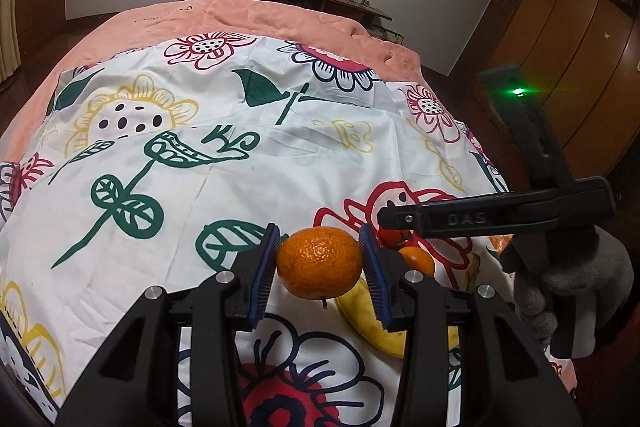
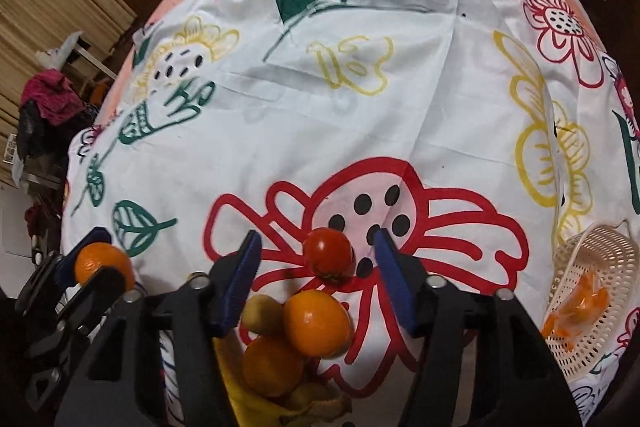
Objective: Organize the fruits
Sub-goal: 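Grasp another mandarin from the pile with the left tool and lift it, then grasp a red cherry tomato from the pile with the right tool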
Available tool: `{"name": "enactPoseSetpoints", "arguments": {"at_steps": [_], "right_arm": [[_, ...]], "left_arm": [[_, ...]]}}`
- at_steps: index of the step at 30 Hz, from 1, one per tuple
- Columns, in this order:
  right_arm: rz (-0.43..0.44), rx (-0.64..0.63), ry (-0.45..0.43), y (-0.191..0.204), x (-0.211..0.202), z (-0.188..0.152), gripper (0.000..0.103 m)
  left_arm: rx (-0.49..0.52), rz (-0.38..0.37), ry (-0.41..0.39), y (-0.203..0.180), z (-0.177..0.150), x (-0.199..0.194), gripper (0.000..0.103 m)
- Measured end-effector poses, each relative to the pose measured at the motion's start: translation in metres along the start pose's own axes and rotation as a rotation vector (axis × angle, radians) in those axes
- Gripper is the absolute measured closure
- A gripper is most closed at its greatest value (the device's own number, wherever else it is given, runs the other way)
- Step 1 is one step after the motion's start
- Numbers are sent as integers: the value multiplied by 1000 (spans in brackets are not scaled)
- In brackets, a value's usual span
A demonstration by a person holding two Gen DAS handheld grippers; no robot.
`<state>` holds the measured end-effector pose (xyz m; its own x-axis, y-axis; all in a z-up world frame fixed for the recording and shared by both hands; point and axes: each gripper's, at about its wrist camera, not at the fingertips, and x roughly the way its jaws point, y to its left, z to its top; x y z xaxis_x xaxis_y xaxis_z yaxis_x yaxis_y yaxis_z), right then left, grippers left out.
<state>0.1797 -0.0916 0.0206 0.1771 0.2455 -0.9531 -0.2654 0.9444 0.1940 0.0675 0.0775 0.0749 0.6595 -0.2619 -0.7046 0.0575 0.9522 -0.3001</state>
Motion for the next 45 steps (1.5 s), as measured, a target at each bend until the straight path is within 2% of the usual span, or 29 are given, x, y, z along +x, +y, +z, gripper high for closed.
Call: {"name": "enactPoseSetpoints", "arguments": {"at_steps": [4,10,21,33,36,45], "right_arm": [[-14,8,32,0,13,0,63],[-55,-23,32,7,18,-1,74],[-34,8,-59,-4,-8,-7,75],[19,55,-133,-20,-36,-20,75],[26,61,-143,-23,-39,-23,75],[46,96,-185,-41,-53,-38,75]], "left_arm": [[0,-2,-2,1,-1,-1,61],[-8,-2,-3,2,0,-1,61],[9,-5,-15,-4,3,-3,61],[-43,13,88,11,-8,29,60],[-49,-15,117,12,-16,37,60],[-52,-37,102,13,-21,37,62]]}}
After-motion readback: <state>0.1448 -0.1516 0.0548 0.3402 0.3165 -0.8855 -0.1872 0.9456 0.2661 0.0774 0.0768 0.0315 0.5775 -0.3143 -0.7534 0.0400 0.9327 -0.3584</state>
